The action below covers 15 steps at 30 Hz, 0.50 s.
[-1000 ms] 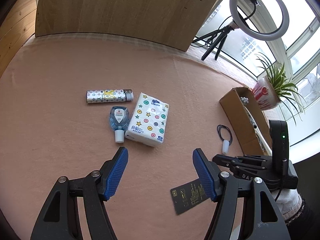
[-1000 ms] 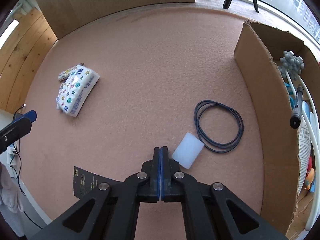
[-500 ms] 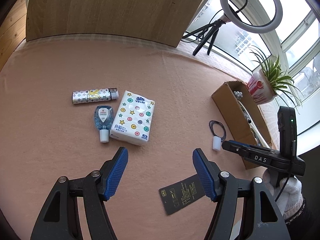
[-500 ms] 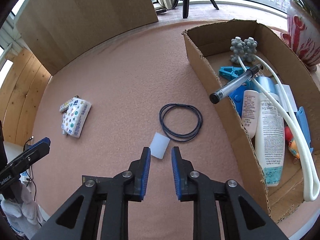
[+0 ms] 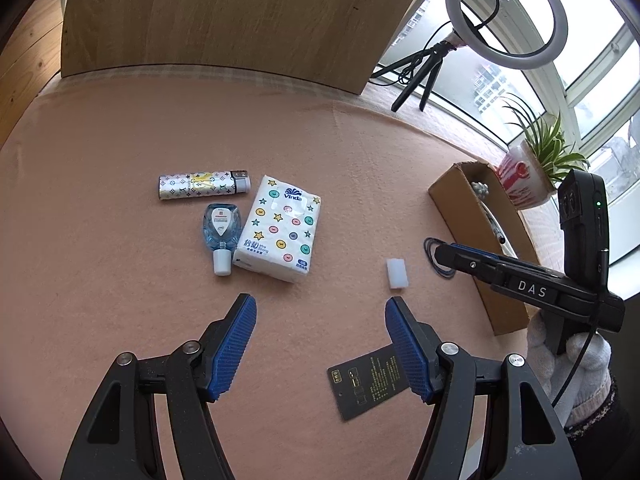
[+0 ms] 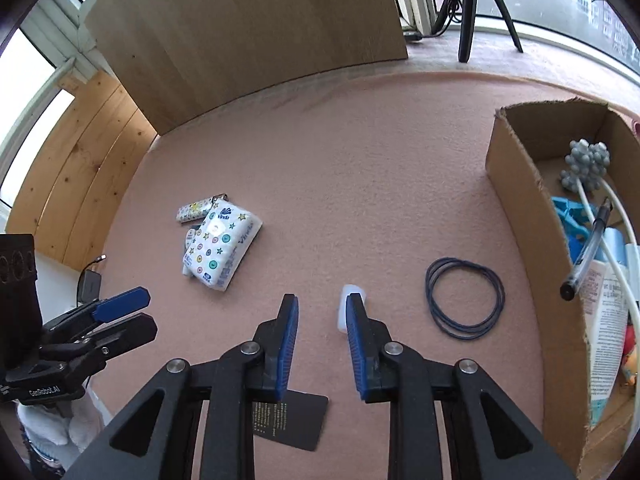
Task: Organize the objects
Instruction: 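Move both tools back toward the white block and black cord on the table, then grasp the white block with the left tool while the right tool grasps the black cord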
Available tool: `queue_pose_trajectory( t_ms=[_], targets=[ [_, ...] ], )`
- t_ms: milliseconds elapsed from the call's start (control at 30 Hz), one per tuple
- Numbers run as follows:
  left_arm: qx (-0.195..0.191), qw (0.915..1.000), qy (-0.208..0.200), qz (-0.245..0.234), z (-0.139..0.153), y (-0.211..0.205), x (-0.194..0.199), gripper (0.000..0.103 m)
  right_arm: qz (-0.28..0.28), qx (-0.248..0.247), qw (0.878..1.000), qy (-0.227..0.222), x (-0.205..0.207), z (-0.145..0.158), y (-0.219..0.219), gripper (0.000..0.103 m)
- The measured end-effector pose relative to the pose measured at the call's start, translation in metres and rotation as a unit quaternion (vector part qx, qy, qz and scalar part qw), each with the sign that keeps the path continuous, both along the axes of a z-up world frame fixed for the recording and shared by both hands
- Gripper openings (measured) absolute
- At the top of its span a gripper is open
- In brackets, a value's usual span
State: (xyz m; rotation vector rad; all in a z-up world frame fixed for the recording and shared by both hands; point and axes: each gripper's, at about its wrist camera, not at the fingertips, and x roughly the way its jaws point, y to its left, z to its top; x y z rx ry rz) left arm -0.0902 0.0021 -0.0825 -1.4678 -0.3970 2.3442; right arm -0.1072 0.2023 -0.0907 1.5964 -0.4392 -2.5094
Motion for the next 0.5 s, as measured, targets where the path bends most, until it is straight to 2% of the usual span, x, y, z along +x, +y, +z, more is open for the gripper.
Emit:
queue_pose_trajectory(
  t_ms=[200,500],
  targets=[
    [-0.001,0.9997,0.000,-0.026,-0.002,0.021,-0.004,0.070,-0.047,0.060,0.995,-0.059,-0.004,-0.017,0.038,0.025],
    [-0.018,0.9967,-0.005,-0.079,-0.009,0.073,-0.017,0.070,-0.006,0.107,0.991,-0.078,-0.014,-0.038,0.028,0.025]
  ],
)
